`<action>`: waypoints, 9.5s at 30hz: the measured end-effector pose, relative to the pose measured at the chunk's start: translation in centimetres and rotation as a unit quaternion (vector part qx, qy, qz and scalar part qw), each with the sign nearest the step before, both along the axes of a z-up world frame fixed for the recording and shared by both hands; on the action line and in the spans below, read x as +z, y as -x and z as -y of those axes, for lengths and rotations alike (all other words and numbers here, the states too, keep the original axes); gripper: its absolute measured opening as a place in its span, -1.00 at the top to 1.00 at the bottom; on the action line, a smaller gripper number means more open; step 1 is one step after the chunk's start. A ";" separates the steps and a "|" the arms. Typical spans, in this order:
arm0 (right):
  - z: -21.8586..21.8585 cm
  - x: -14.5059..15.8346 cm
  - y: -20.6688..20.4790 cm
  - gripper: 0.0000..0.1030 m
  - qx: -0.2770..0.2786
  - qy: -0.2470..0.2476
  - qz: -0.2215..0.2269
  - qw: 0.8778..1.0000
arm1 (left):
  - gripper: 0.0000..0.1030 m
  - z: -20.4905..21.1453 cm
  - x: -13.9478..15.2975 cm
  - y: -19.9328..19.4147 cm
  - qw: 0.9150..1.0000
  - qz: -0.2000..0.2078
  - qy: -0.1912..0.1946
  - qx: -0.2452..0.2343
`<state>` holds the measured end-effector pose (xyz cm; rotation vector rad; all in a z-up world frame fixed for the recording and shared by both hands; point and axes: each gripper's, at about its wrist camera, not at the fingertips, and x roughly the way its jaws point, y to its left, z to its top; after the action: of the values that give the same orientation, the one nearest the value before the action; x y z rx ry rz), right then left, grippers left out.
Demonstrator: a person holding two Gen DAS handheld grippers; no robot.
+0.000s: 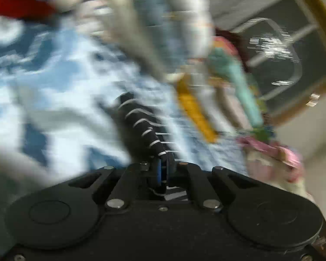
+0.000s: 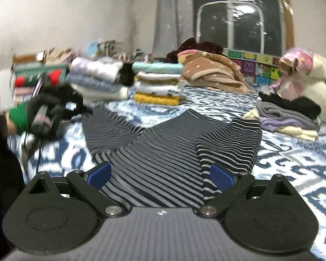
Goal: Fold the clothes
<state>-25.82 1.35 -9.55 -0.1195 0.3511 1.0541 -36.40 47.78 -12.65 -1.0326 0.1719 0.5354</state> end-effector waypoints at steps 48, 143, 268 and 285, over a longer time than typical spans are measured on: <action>5.8 -6.8 -17.8 -0.80 -0.180 -0.242 -0.381 0.874 | 0.54 17.0 4.8 0.9 0.961 -0.129 -0.184 -0.160; 13.8 -4.6 -18.9 0.86 -0.004 -0.402 -0.387 0.830 | 0.97 19.5 3.2 -32.1 0.864 -0.302 -0.299 -0.272; 14.4 -4.8 -20.8 0.88 -0.176 -0.337 -0.305 0.873 | 0.66 20.5 0.7 -1.2 0.945 -0.111 -0.110 -0.286; 13.6 -7.5 -21.2 0.88 -0.211 -0.245 -0.364 0.874 | 0.66 20.8 2.3 -13.4 0.883 -0.157 -0.298 -0.328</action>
<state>-4.59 -12.22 -17.05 0.8053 0.7364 0.6847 -23.02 26.98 -10.33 -0.2352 0.5831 0.1031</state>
